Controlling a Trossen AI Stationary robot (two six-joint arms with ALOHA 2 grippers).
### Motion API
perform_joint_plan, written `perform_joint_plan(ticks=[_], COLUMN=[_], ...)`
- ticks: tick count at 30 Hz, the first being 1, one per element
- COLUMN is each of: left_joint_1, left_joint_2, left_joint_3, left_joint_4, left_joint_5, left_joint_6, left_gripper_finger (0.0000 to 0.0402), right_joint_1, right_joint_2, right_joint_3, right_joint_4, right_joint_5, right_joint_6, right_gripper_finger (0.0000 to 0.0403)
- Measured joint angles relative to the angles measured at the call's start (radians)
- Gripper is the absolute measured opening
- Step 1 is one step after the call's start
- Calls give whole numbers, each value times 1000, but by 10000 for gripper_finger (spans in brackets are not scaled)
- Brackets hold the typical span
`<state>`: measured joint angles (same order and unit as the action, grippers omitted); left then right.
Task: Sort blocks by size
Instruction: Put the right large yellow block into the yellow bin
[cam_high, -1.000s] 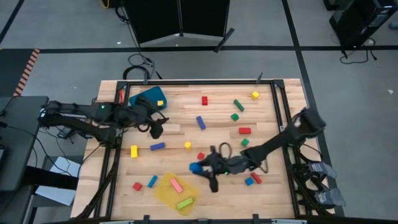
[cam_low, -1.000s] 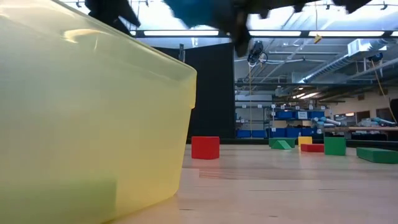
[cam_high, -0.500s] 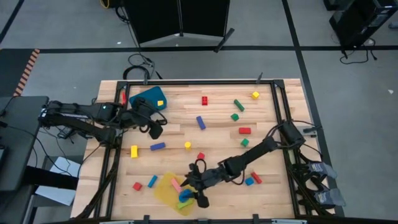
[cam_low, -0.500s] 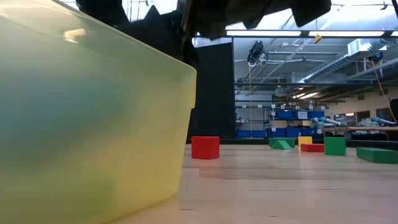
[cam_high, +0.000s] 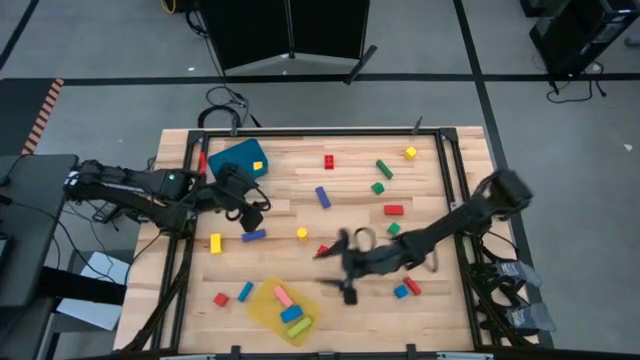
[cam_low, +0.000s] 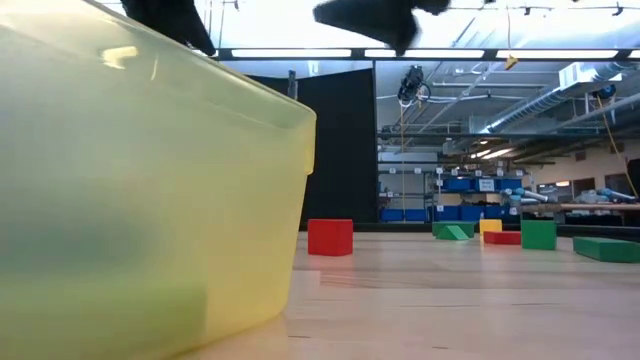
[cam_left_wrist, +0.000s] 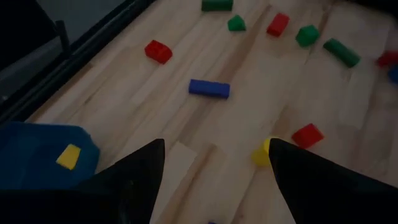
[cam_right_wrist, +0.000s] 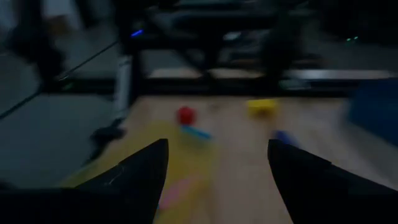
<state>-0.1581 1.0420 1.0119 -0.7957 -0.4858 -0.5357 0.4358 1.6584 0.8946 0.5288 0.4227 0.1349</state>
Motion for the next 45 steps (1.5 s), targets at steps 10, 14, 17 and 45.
perform_joint_plan(ticks=[10,14,17,45], left_joint_1=[-6,-6,-6,-8], left_joint_2=[216,309,376,715], left_joint_3=[-217,-218,-215,-216], left_joint_4=[420,496,550,931], left_joint_5=[51,47,87,209], left_joint_6=[123,178,215,238], left_gripper_finger=[305,325,345,364], right_joint_1=[18,47,62,79], right_joint_2=[-378,-443,-453,-453], right_joint_3=[-326,-362,-371,-373], right_joint_4=[94,97,92,91], right_joint_5=[203,236,260,292], right_joint_6=[22,9,-7,-33], right_gripper_finger=[280,280,280,272])
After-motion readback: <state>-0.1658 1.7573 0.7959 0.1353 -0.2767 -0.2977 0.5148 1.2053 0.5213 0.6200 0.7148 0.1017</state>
